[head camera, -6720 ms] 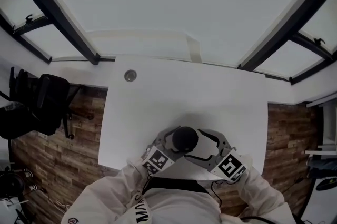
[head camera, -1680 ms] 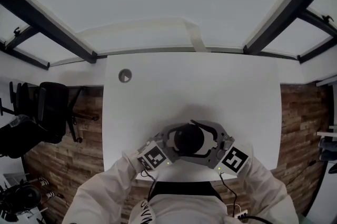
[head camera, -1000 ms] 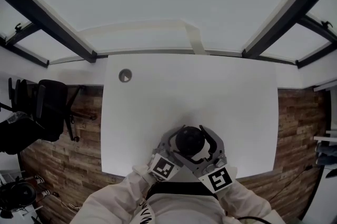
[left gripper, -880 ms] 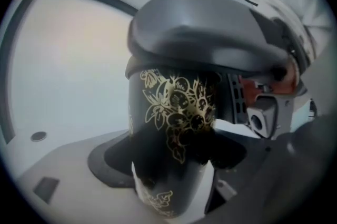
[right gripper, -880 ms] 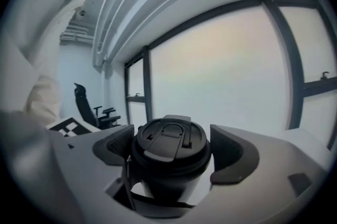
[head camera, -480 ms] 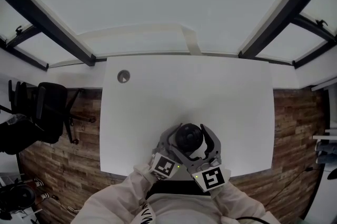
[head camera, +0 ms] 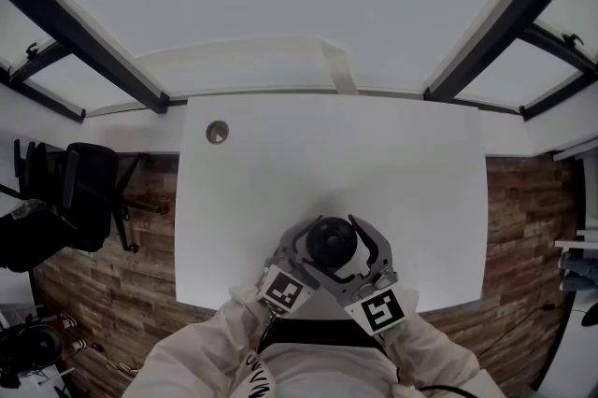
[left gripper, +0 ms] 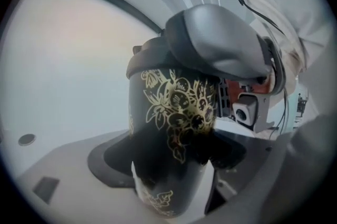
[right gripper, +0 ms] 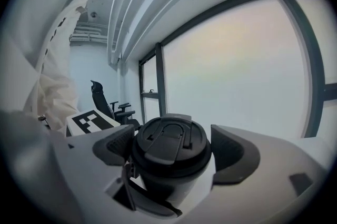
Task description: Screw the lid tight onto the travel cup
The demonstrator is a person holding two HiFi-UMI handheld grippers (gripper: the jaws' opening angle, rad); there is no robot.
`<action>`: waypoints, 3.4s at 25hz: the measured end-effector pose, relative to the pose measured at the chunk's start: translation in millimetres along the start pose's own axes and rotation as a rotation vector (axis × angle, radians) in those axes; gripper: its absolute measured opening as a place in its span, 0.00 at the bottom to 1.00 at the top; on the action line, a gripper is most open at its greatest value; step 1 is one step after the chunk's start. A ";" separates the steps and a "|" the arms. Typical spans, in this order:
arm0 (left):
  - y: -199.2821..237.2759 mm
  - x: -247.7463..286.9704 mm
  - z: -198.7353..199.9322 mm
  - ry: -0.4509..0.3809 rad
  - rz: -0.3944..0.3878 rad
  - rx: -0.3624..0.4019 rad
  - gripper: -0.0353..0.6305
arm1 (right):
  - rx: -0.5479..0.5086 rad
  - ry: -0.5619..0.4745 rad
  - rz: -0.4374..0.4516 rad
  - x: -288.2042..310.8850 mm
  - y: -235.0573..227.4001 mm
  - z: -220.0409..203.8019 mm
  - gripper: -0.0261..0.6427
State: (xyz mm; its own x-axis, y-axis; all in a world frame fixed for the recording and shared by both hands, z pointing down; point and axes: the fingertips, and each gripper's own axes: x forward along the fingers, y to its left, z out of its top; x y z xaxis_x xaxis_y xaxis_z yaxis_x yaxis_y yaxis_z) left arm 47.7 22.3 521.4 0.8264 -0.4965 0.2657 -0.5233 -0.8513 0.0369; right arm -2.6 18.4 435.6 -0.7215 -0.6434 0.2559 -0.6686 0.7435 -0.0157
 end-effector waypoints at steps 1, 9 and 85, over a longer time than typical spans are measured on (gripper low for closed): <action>0.7 0.2 0.7 0.000 0.002 0.005 0.66 | 0.001 0.002 0.005 1.0 0.5 0.5 0.68; 5.0 -8.0 -2.9 -0.032 -0.035 -0.070 0.66 | 0.067 -0.082 0.098 -4.4 7.3 28.9 0.69; 2.0 -11.4 1.6 -0.046 0.134 -0.040 0.66 | 0.187 -0.080 -0.236 -5.3 7.5 -3.4 0.68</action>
State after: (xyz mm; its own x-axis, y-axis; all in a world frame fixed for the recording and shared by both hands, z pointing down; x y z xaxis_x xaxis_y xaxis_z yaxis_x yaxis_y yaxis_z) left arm 37.5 25.9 516.9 0.7571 -0.6130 0.2261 -0.6364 -0.7702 0.0427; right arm -3.2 28.0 437.5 -0.5495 -0.8121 0.1964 -0.8354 0.5304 -0.1444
